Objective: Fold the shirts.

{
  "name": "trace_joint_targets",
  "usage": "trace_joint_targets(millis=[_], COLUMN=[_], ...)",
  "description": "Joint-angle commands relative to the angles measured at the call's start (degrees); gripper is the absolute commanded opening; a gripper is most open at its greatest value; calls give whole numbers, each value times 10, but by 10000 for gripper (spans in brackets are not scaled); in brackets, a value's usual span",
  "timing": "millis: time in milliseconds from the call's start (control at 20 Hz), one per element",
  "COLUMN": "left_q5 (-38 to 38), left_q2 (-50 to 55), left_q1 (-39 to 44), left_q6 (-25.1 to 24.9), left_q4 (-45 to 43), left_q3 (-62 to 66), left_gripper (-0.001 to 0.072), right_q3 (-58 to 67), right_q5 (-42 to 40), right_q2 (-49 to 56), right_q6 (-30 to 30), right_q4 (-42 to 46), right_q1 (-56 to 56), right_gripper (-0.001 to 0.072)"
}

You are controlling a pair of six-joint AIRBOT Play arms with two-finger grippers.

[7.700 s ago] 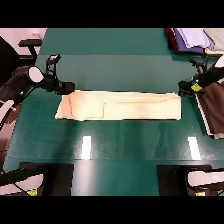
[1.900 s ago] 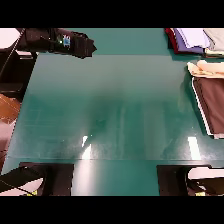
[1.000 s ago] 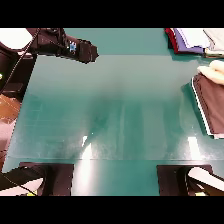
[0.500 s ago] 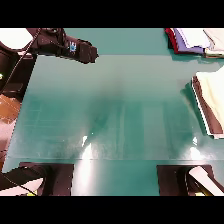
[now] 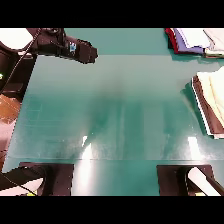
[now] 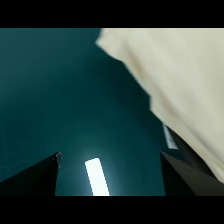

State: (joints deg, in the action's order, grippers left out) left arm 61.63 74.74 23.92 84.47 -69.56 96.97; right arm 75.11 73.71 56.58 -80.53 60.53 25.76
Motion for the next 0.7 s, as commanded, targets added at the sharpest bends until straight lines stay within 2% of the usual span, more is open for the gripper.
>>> trace_joint_targets(millis=[0, 50, 100, 150, 250, 300, 650], left_q5=[2, 0, -5, -10, -24, -30, -63], left_q2=[0, 0, 0, 0, 0, 0, 0], left_q1=[0, 0, 0, 0, 0, 0, 0], left_q6=[0, 0, 0, 0, 0, 0, 0], left_q4=[-3, -3, -3, -3, -3, -3, -3], left_q3=[0, 0, 0, 0, 0, 0, 0], left_gripper=[27, 27, 27, 27, 27, 27, 27], right_q3=[32, 32, 31, 31, 31, 31, 31], right_q5=[-29, -42, -51, -60, -70, -71, -71], right_q2=[0, 0, 0, 0, 0, 0, 0], right_q6=[0, 0, 0, 0, 1, 1, 1], right_q4=[-20, -20, -20, -20, -20, -20, -20], right_q1=[-149, -185, -218, -245, -288, -304, -324], right_gripper=[694, 688, 593, 440, 79, 15, 15])
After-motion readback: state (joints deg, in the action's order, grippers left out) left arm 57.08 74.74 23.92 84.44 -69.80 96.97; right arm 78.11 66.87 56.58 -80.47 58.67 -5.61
